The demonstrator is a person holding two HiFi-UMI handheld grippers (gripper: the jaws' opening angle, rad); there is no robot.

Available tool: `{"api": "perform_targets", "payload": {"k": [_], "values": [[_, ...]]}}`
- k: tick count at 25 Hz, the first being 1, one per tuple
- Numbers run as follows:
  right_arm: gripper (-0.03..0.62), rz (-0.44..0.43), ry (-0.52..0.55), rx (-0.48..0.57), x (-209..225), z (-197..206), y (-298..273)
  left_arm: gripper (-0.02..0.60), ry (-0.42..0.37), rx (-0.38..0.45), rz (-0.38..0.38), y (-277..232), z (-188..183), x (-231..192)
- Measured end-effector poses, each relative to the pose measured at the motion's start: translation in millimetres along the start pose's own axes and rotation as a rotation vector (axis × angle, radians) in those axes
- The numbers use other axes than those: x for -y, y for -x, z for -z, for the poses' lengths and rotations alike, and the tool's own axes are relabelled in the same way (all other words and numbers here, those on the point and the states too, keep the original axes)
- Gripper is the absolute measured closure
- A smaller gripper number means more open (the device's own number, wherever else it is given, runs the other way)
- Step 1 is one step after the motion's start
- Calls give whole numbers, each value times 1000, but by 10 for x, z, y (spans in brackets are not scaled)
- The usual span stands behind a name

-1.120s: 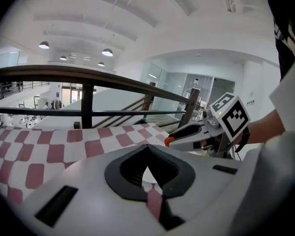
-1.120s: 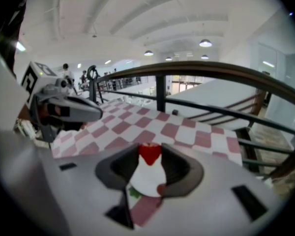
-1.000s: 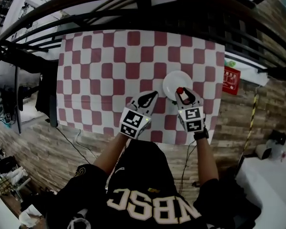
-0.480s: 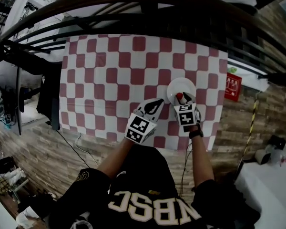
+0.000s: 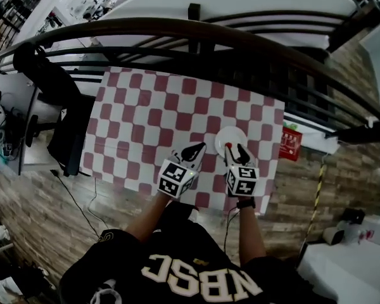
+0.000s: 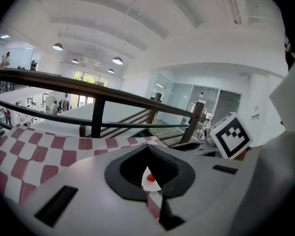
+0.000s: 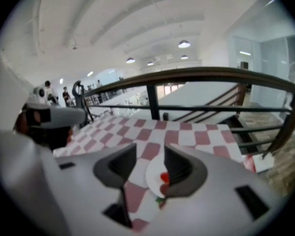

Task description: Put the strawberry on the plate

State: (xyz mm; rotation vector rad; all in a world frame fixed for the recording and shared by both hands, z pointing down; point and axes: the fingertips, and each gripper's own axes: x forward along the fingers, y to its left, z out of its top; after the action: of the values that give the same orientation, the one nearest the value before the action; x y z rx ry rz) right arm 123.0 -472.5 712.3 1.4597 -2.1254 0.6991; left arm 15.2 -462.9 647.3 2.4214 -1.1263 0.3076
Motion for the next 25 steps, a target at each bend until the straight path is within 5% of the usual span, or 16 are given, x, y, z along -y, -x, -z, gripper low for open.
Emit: {"api": "perform_targets", "payload": {"k": [11,25], "values": [[568,18,-82,462,-432,-1034,1879,572,-101,221,33,770,-968,898],[576,86,-46,612,-803,-1034,2648,572,-213,390,62,1300,-1326,1537]]}}
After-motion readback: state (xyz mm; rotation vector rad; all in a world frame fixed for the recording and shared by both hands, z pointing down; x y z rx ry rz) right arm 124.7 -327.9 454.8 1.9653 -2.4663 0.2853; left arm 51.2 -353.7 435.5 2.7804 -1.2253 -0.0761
